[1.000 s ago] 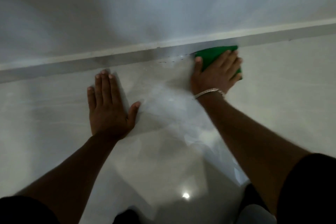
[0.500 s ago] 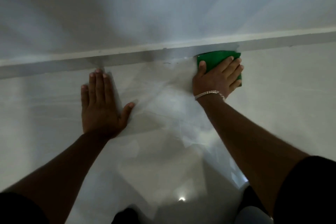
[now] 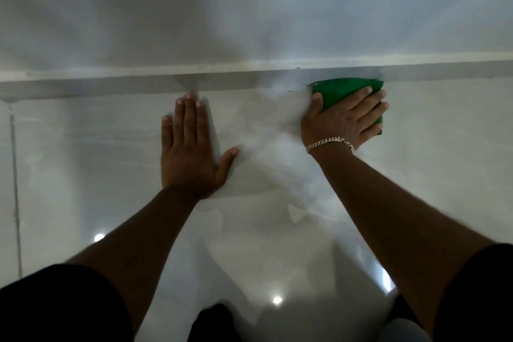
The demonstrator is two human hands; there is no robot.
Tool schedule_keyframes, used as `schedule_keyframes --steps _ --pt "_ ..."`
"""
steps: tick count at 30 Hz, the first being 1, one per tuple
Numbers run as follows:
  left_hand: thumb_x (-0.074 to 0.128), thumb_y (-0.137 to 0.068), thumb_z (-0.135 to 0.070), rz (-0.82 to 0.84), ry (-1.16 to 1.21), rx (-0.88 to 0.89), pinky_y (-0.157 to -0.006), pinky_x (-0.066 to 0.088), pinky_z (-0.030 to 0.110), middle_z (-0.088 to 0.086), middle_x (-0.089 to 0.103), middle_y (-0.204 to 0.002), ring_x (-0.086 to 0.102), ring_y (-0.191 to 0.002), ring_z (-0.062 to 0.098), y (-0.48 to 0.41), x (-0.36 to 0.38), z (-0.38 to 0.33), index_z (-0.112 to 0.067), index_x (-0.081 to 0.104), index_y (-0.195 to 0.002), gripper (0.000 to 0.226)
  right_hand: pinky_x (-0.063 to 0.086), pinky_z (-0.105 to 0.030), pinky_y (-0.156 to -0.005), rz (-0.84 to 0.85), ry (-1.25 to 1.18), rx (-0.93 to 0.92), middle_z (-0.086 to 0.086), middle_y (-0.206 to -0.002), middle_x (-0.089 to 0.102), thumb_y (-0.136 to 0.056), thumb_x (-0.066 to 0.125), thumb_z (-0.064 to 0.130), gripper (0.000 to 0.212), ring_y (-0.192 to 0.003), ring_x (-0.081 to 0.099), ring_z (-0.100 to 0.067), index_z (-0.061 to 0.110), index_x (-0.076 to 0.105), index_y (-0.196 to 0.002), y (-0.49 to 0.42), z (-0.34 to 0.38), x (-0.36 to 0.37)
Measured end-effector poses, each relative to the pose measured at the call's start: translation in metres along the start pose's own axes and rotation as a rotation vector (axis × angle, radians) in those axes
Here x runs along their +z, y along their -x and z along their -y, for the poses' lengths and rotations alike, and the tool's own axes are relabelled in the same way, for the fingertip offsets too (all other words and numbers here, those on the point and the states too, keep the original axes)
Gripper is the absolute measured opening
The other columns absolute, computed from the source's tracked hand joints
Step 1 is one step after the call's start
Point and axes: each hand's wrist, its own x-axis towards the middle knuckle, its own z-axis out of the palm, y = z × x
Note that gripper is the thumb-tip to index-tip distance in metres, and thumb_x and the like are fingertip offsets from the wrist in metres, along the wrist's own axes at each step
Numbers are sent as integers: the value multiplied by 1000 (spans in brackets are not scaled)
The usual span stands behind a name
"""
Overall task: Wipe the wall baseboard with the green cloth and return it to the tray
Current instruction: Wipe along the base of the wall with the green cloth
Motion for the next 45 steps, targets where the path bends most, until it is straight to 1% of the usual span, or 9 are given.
schedule_keyframes --steps 9,14,19,24,28,30,36,40,45 --pt "23 -90 -76 36 -11 -16 -124 8 65 18 5 -171 3 -159 37 0 -5 -2 -7 5 -161 101 3 -54 -121 101 153 -377 -23 -163 -4 -95 33 60 89 -151 -4 -41 2 -1 -154 27 -9 1" --pt "21 -90 -77 38 -5 -15 -124 7 66 17 4 -171 2 -159 37 -1 -4 -2 -8 5 -161 100 1 -56 -122 31 16 27 -23 -163 -4 -93 40 56 92 -151 -5 -41 0 0 -154 19 15 4" --pt "18 -89 -78 48 4 -13 -124 8 66 17 1 -172 0 -159 36 -1 -3 -1 -8 3 -161 102 0 -59 -120 116 8 -108 -24 -163 -6 -94 37 58 91 -150 -7 -43 0 -3 -153 64 58 23" --pt "19 -89 -77 66 7 -7 -123 8 67 16 2 -172 0 -159 36 2 -8 2 -9 4 -161 100 1 -53 -121 110 69 -306 -20 -164 -7 -94 34 61 90 -151 -7 -39 4 -2 -155 37 6 9" --pt "22 -90 -77 55 1 -5 -122 6 69 15 2 -172 -1 -159 37 4 -6 6 -11 4 -162 100 2 -55 -122 38 2 23 -21 -164 -6 -93 38 59 93 -151 -6 -40 2 -1 -154 0 -2 0" --pt "23 -90 -77 51 3 -6 -122 7 70 15 2 -172 0 -159 38 4 -4 5 -11 5 -162 100 3 -57 -121 27 16 86 -23 -163 -5 -93 40 57 93 -151 -5 -42 0 -2 -154 10 18 6" --pt "23 -87 -76 82 -29 6 -121 8 71 16 5 -172 2 -159 39 3 -3 8 -10 5 -161 101 -1 -61 -120 177 15 -210 -26 -162 -8 -93 44 53 94 -149 -10 -45 -2 -5 -152 94 78 34" --pt "23 -89 -78 50 -18 4 -122 6 69 14 5 -172 2 -159 37 4 -3 9 -12 5 -162 99 0 -55 -121 170 83 -357 -21 -163 -6 -93 42 55 91 -151 -7 -40 3 -1 -154 61 31 20" --pt "26 -90 -77 15 -20 9 -122 7 69 13 6 -172 3 -159 37 4 2 9 -13 7 -162 99 3 -54 -121 17 26 107 -22 -164 -3 -92 44 55 94 -151 -3 -40 0 -1 -154 -26 -11 -9"
